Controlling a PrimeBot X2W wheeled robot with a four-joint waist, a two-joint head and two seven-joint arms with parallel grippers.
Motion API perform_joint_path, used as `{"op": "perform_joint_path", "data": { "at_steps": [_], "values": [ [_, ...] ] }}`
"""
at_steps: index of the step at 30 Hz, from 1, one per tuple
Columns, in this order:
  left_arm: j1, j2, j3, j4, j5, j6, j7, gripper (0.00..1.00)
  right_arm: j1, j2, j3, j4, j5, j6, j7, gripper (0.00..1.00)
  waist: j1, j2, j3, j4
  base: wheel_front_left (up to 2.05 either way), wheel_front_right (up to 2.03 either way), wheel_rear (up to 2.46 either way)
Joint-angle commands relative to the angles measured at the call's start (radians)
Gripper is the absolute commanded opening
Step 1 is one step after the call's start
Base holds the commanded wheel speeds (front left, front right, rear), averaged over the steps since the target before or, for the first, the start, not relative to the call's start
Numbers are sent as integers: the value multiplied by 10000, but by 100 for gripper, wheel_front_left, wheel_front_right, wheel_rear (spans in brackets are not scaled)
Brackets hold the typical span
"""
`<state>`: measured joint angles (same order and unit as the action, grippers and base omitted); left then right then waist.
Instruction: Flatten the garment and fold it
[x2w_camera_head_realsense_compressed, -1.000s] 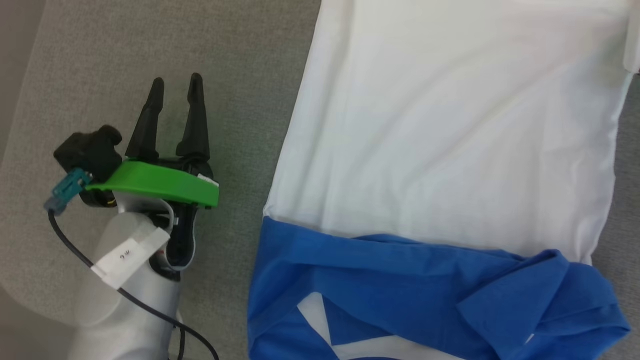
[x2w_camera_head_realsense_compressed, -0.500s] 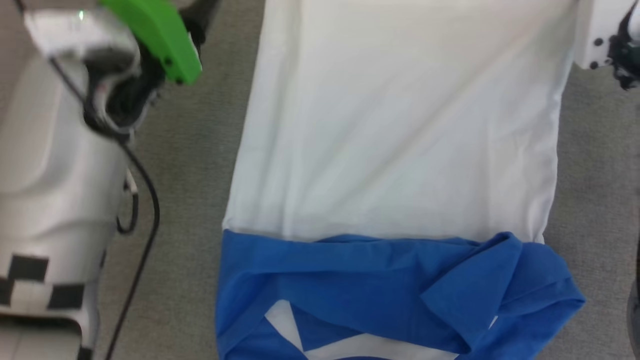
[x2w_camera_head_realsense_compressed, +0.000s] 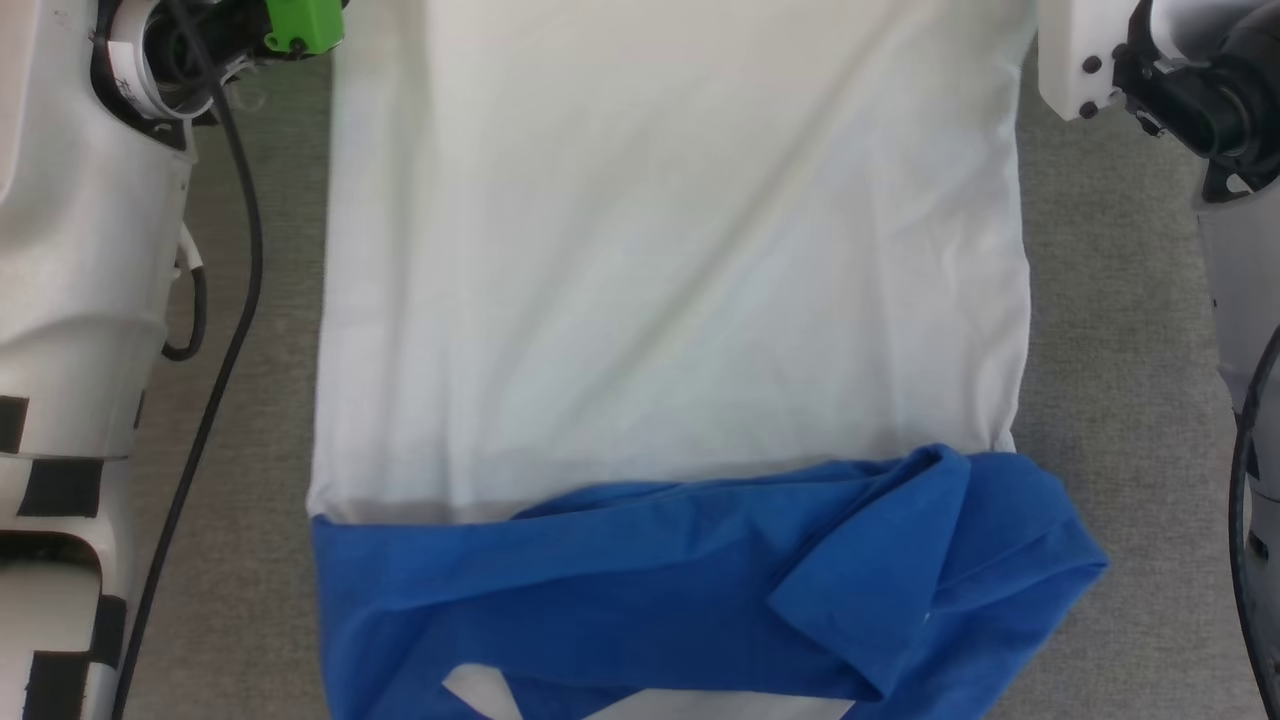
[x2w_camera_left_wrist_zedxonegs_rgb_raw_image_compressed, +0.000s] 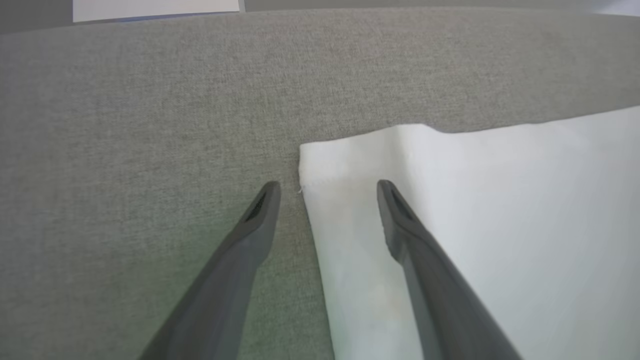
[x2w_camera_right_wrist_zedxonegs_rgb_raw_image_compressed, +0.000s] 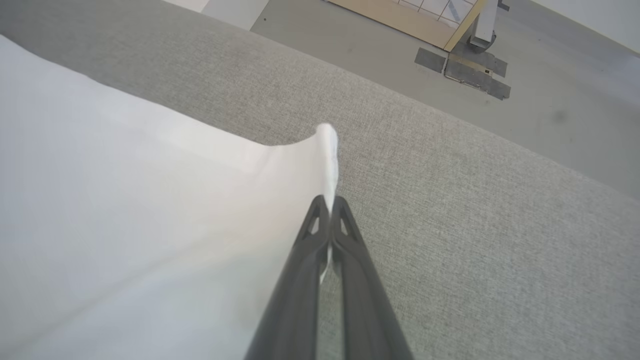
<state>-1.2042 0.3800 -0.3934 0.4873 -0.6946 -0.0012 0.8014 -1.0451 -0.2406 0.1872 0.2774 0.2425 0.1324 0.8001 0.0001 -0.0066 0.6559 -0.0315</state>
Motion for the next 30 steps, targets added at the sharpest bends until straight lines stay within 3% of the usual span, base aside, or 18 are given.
{"op": "perform_joint_path", "data": {
  "at_steps": [1,11,13,16,23,30],
  "values": [
    [-153,122,-46,99,135,94,111,100,-32,-37,53,-50,100,-17,-85,0,-1,66,392,-401,0,0,0],
    [289,450,-504,491,471,743,1225,100,78,-262,201,-108,368,-17,-139,0,-1,66,532,-442,0,0,0],
    [417,398,-446,404,284,797,1413,0,91,-304,207,-122,400,-17,-147,0,-1,66,529,-404,0,0,0],
    [570,269,-181,139,-89,754,1233,0,109,-386,212,-96,386,-17,-169,0,-1,66,442,-290,0,0,0],
    [699,-137,983,-290,-1093,454,-390,0,183,-531,194,206,368,-17,-397,0,-1,66,-248,36,0,0,0],
    [1257,-175,1379,-557,-1628,-291,-1204,0,572,-684,87,417,506,-17,-732,0,-1,66,-1421,407,0,0,0]
  ]
}}
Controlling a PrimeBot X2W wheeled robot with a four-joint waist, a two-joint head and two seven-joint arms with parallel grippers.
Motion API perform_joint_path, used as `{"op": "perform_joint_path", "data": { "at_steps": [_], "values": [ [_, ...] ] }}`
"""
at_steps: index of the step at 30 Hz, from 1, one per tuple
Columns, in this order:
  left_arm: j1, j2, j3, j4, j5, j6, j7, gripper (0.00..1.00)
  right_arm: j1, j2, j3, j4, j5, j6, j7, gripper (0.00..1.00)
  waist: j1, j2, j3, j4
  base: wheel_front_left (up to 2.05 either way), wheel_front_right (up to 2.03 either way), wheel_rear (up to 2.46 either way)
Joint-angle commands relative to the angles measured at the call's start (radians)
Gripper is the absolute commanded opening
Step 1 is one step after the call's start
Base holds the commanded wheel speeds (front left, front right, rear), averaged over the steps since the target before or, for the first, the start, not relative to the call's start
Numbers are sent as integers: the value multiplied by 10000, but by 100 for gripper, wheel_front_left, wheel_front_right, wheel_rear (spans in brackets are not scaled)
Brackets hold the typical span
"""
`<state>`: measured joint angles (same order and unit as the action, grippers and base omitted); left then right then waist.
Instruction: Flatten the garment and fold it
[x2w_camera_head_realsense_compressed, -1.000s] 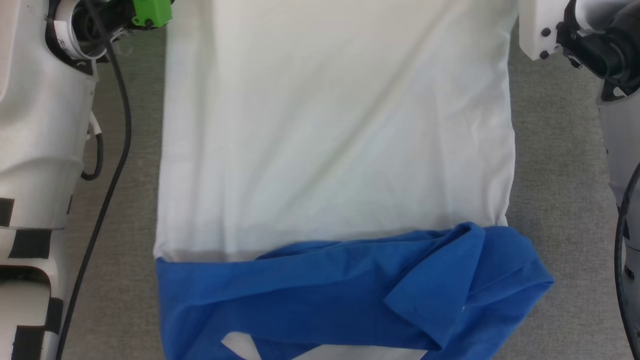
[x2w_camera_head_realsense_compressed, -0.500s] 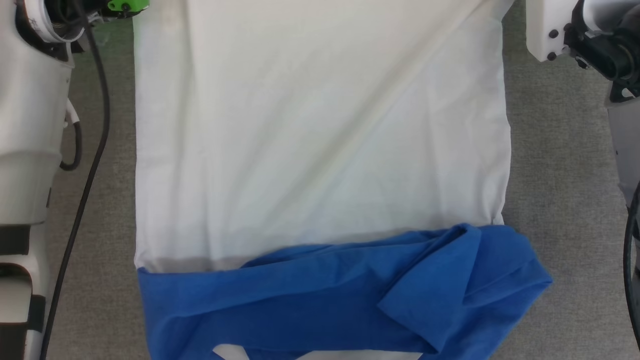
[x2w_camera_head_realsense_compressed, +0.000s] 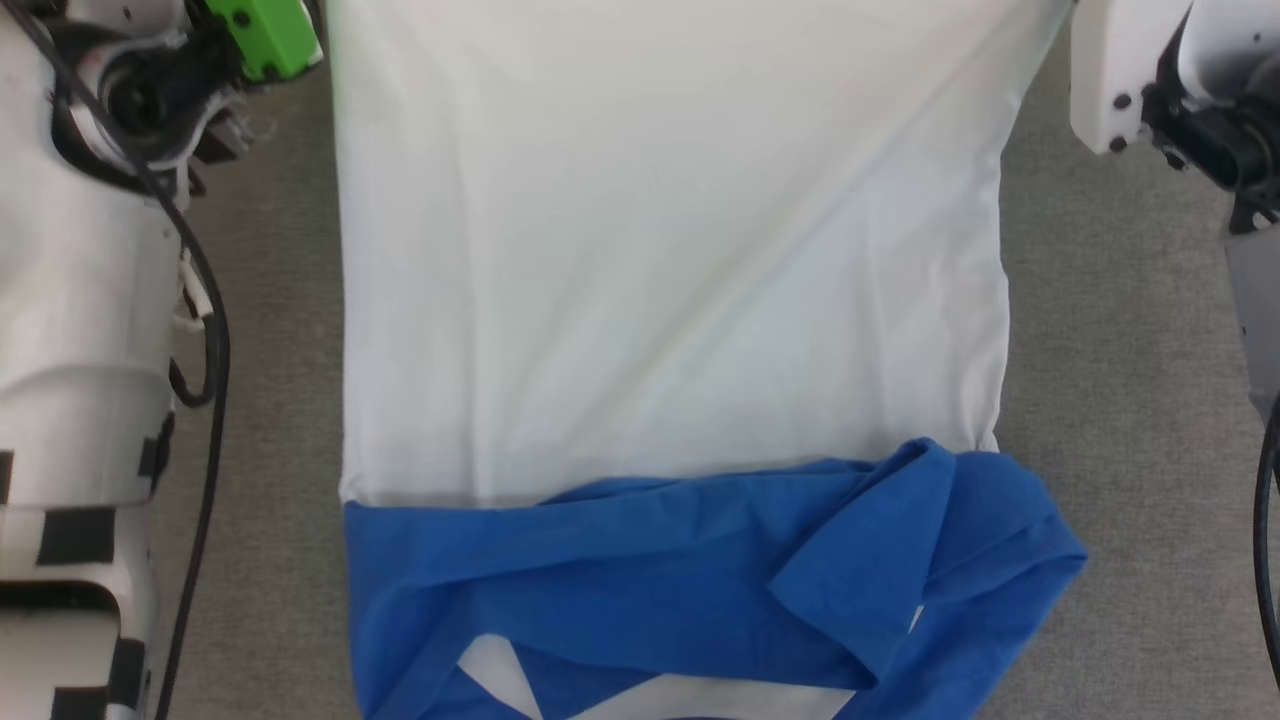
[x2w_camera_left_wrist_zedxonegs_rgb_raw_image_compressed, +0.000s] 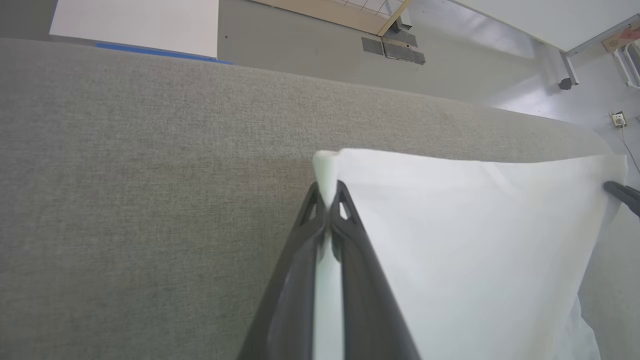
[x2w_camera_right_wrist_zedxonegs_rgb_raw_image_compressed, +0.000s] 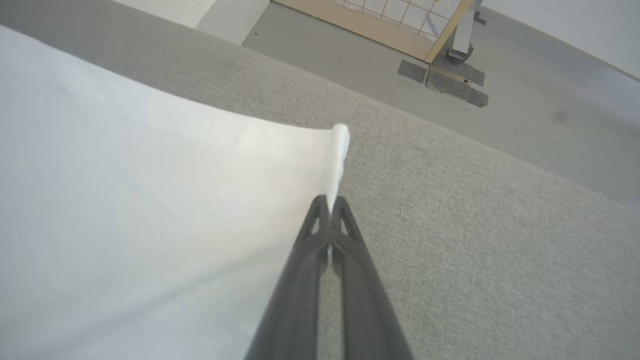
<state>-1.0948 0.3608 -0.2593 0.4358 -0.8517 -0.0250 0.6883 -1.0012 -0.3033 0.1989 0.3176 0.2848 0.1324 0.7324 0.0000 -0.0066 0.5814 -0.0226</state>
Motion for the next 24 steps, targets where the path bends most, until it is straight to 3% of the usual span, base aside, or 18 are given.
{"op": "perform_joint_path", "data": {
  "at_steps": [1,7,13,24],
  "values": [
    [280,-9,85,-103,-140,-155,-186,0,226,-100,-62,6,119,-17,-96,0,0,66,-865,374,0,0,0],
    [1344,-240,199,-595,-756,-670,-685,0,1361,-312,-327,-381,599,-17,-406,0,0,66,-2416,712,0,0,0],
    [3039,-122,83,-1536,-1043,-829,-864,0,3166,-420,-619,-1102,1130,-17,-383,0,0,66,-3917,849,0,0,0],
    [6881,337,367,-4056,-1322,-364,-1289,0,6353,-277,-1129,-2645,1787,-17,-48,0,0,66,-5567,804,0,0,0]
  ]
}}
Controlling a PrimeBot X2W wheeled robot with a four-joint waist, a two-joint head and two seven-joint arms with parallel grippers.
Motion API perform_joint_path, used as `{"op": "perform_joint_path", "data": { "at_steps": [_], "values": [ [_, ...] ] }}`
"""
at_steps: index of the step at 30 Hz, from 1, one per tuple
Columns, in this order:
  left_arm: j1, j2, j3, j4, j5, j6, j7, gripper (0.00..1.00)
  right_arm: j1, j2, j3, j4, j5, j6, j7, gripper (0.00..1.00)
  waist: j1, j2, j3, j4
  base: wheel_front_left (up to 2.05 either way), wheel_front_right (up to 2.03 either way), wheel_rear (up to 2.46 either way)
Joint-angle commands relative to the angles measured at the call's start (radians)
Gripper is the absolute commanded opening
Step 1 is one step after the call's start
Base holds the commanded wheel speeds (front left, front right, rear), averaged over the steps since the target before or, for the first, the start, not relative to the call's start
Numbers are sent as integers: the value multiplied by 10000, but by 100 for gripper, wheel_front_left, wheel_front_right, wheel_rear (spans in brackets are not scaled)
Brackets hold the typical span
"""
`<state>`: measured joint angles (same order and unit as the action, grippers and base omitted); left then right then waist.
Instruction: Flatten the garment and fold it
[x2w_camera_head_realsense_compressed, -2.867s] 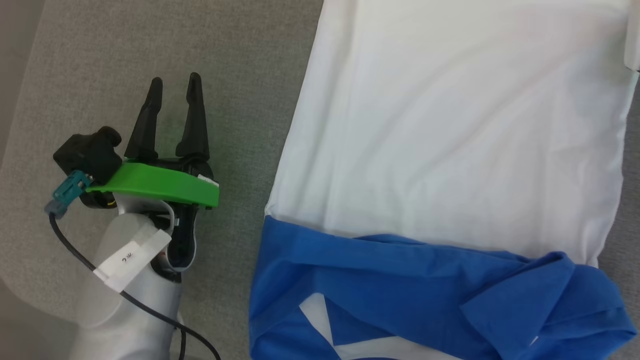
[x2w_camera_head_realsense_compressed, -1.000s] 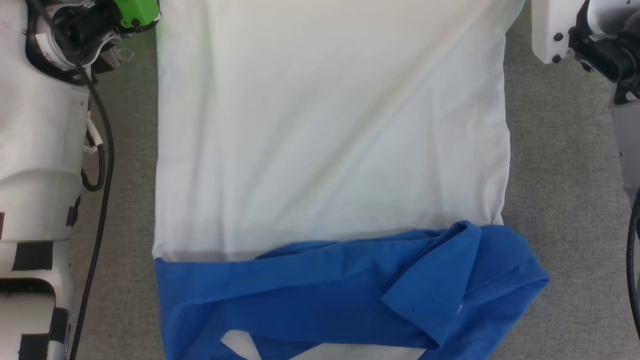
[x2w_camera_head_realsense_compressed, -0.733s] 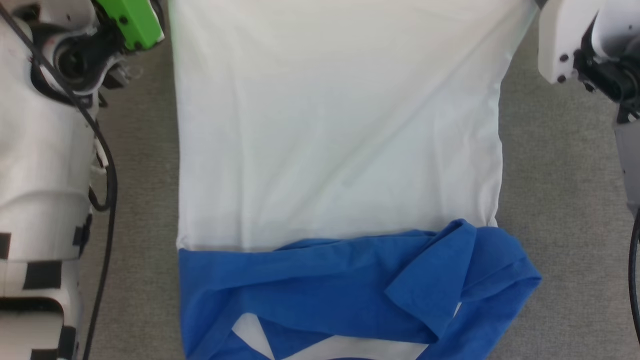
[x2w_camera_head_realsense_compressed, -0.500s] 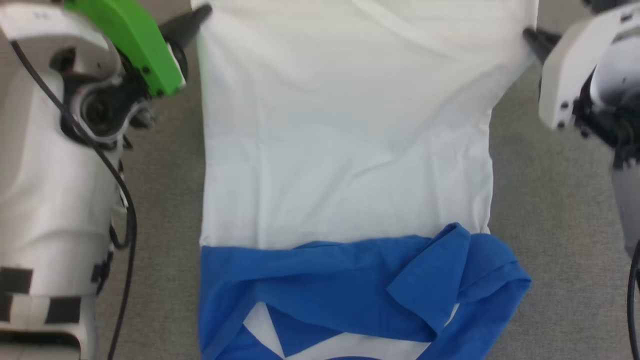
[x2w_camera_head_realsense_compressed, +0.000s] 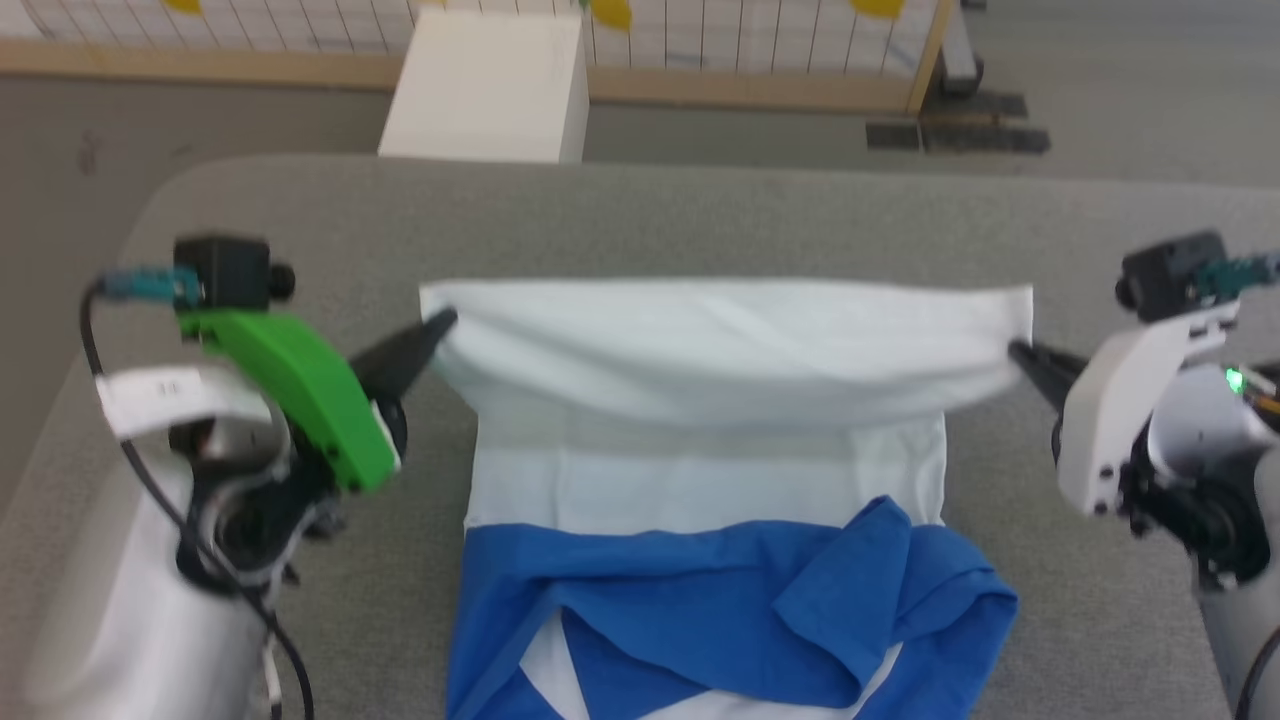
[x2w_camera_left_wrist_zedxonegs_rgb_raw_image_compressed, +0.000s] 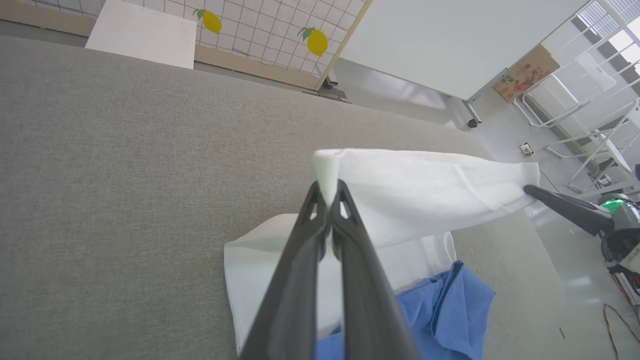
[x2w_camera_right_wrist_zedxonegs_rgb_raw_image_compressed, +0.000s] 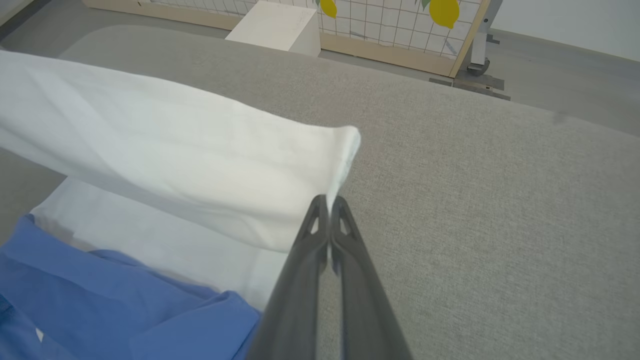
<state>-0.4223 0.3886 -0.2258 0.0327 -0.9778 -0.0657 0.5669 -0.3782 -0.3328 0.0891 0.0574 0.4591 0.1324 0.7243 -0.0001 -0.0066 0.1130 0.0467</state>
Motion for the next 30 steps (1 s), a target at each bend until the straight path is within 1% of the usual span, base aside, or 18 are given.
{"op": "perform_joint_path", "data": {
  "at_steps": [1,8,12,16,22,30],
  "values": [
    [578,45,42,-242,-94,91,-154,0,442,54,-94,-154,83,-17,59,0,1,66,-1017,117,0,0,0],
    [3005,-126,150,-1355,-412,482,-553,0,2187,357,-529,-800,154,-17,293,0,1,66,-1345,113,0,0,0],
    [4251,-237,315,-1657,-583,675,-886,0,3149,514,-757,-962,145,-17,366,0,1,66,-1481,116,0,0,0],
    [5256,-357,376,-1695,-748,760,-1109,0,4018,702,-913,-1102,63,-17,424,0,1,66,-1509,112,0,0,0],
    [6061,-633,368,-1311,-1026,860,-1267,0,4966,876,-717,-1063,-43,-17,694,0,1,66,-1314,58,0,0,0],
    [6477,-550,294,-694,-1043,1368,-929,0,5659,711,-508,-601,-113,-17,1131,0,1,66,-1217,58,0,0,0]
  ]
}}
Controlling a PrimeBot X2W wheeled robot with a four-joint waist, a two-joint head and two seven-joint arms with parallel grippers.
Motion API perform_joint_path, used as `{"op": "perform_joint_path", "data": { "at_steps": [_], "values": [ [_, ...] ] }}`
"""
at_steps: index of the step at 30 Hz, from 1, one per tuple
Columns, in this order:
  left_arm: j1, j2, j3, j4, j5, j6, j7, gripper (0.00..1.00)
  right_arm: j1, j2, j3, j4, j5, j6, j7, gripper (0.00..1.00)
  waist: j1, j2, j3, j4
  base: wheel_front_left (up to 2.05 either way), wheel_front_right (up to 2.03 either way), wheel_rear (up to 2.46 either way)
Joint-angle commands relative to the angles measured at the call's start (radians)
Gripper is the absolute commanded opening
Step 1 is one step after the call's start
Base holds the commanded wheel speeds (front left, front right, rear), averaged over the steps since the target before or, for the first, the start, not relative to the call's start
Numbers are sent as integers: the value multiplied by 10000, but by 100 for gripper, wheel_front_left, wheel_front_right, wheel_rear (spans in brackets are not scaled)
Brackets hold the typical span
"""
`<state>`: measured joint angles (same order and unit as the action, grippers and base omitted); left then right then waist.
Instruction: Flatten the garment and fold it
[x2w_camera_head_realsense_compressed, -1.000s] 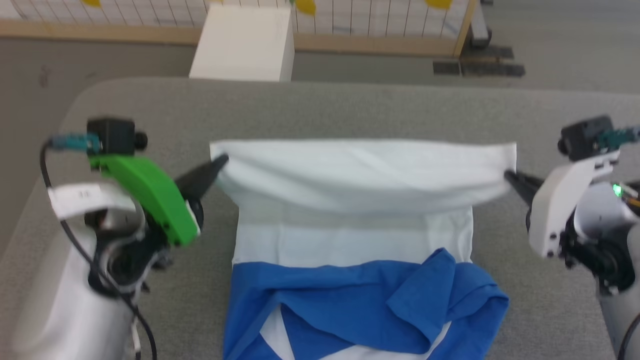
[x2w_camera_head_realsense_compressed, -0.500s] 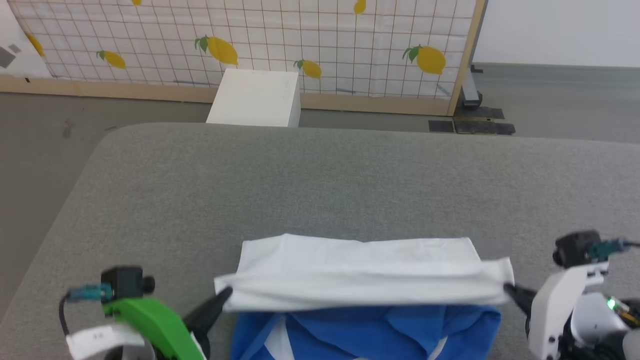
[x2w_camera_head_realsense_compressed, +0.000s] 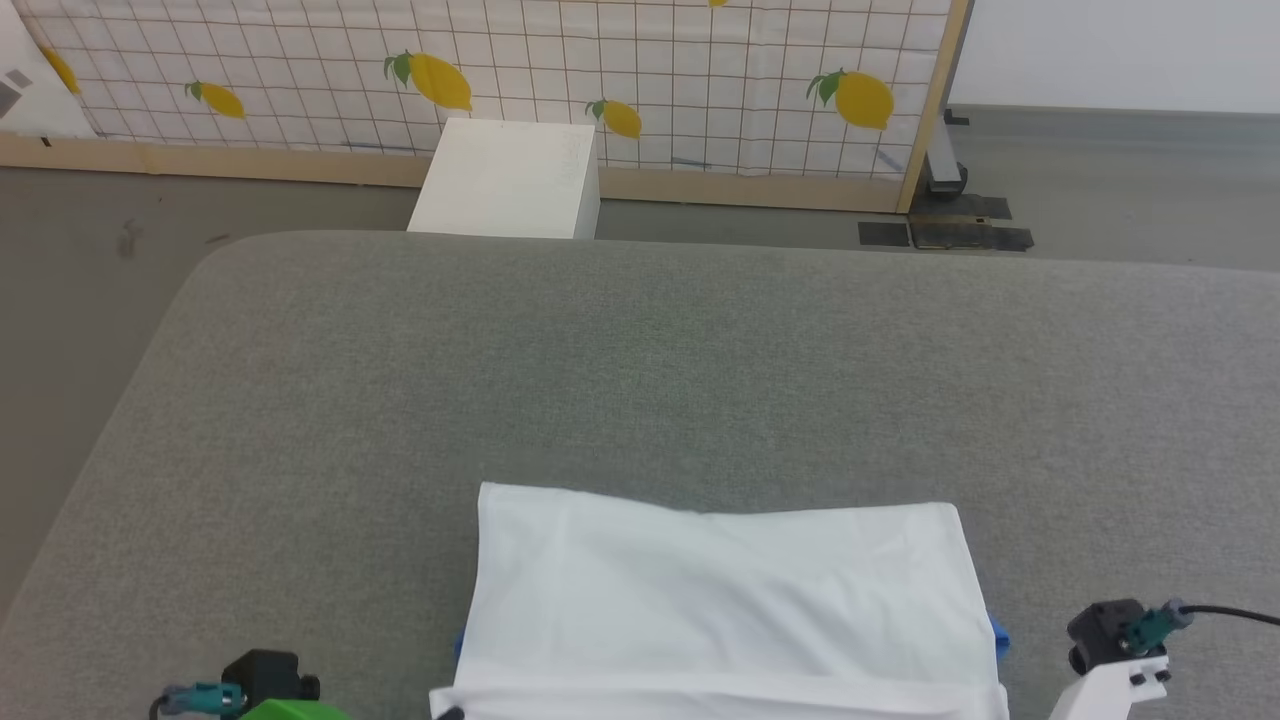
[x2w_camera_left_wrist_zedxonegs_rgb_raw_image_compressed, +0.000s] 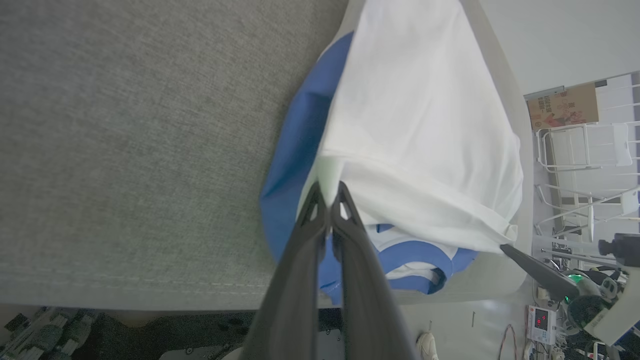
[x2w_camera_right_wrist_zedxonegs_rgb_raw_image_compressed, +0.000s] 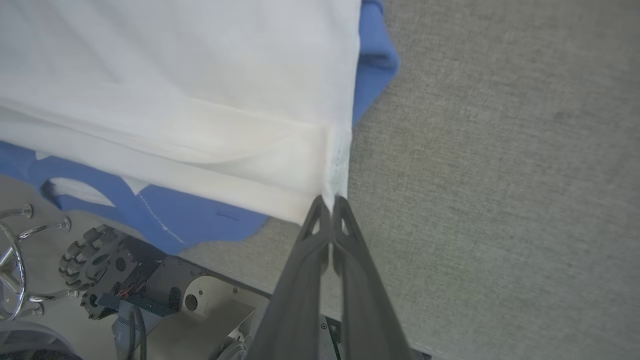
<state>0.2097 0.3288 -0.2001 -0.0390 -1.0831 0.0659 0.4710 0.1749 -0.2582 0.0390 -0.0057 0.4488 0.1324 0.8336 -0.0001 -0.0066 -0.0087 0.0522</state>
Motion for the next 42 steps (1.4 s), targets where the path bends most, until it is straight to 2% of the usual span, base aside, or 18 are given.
{"op": "perform_joint_path", "data": {
  "at_steps": [1,8,9,10,11,13,21,23,25,26,30,35,39,42],
  "values": [
    [201,71,24,55,-8,109,103,0,182,-80,11,48,-37,-17,80,0,1,66,5,3,0,0,0],
    [362,213,-135,303,53,483,498,0,417,-212,317,147,8,-17,378,0,1,66,0,-7,0,0,0],
    [372,212,-163,350,37,541,574,9,426,-206,361,154,53,-17,435,0,1,66,-9,-13,0,0,0],
    [373,251,-214,396,79,631,668,42,428,-220,405,149,84,-17,498,0,1,66,-23,-21,0,0,0],
    [377,267,-242,425,96,705,732,100,414,-232,420,126,100,-17,518,0,1,66,-42,-28,0,0,0],
    [385,417,-300,457,174,951,982,100,385,-309,465,35,173,-17,565,100,1,66,-96,-56,0,0,0],
    [364,1372,-205,-205,583,2085,1953,100,736,-697,-150,-843,649,-17,1306,100,1,66,-349,-81,0,0,0],
    [366,1559,-18,-514,659,2306,1958,100,838,-748,-572,-1205,749,-17,1555,100,1,66,-387,-98,0,0,0],
    [278,1586,357,-876,665,2329,1592,100,765,-720,-1072,-1582,844,-17,1543,100,1,66,-408,-136,0,0,0],
    [229,1610,505,-1031,725,2267,1356,100,690,-695,-1235,-1717,868,-17,1512,100,1,66,-416,-163,0,0,0],
    [-166,1577,1206,-1517,1363,1399,-667,100,169,-689,-1406,-1902,990,-17,1276,100,1,66,-345,-260,0,0,0],
    [-736,1445,1384,-1456,2746,217,-3509,100,-610,-974,-801,-1264,1154,-17,895,100,1,66,-26,-253,0,0,0],
    [-1272,1182,1230,-1203,3907,-349,-5656,100,-1294,-1173,-185,-523,1394,-17,432,100,1,66,390,-153,0,0,0],
    [-1648,947,1074,-893,4603,-541,-6799,100,-1748,-1367,329,-10,1499,-17,102,100,1,66,686,-63,0,0,0]
  ]
}}
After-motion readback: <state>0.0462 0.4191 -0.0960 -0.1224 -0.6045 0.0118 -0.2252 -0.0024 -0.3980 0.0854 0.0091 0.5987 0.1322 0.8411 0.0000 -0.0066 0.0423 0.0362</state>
